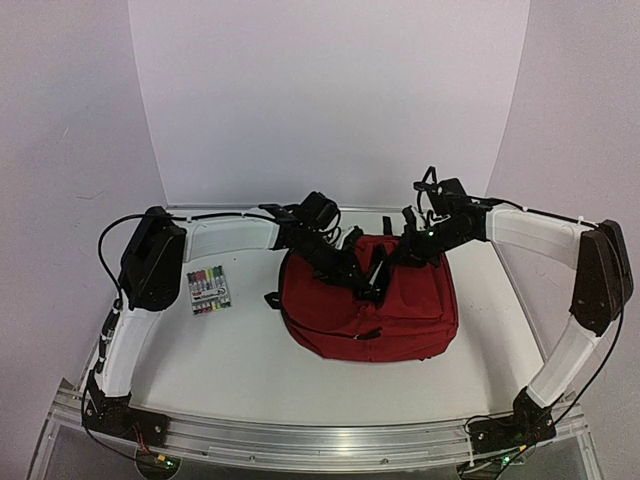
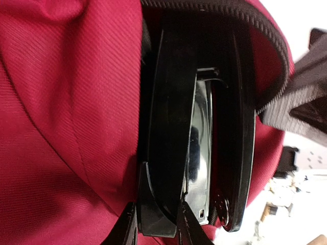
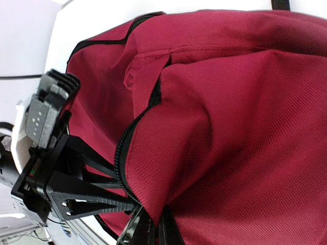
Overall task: Pack the student bag
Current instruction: Place the stationery in the student bag.
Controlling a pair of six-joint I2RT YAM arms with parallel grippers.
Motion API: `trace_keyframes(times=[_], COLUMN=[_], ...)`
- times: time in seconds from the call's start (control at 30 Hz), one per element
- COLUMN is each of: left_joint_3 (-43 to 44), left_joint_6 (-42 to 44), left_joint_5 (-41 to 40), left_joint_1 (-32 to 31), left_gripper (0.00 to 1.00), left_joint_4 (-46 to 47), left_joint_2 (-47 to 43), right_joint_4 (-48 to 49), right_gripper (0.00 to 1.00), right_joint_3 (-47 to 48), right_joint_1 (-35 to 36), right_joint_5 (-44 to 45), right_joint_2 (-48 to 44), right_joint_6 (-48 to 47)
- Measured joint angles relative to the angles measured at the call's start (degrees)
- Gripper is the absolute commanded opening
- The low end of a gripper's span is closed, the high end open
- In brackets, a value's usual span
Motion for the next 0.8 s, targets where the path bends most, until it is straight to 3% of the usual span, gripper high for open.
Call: trace_keyframes(times=[0.47,0.63,0.8], left_joint_3=[9.77,10.78,3.94], left_joint_6=[-0.83,-1.03,-1.82], left_joint_5=[-23.89,-24.48,-18.66], left_joint_1=[-4.00,-5.04,-4.44], left_gripper=[0.00,0.06,0.19], left_joint_4=[-9.58,-9.62,0.13], left_joint_2=[0.77,2.02,0.62], right_joint_4=[0.09,0.18,-0.19], right_gripper=[0.00,0.00,0.00], right_joint_3=[0.40,0.72,1.86], right_joint_1=[-0.07,-0.20,-0.87], right_joint_5=[-6.40,-7.72,-8.80], right_joint_2=[0.21,0.65,1.60], right_joint_6=[2.39,3.88,4.42])
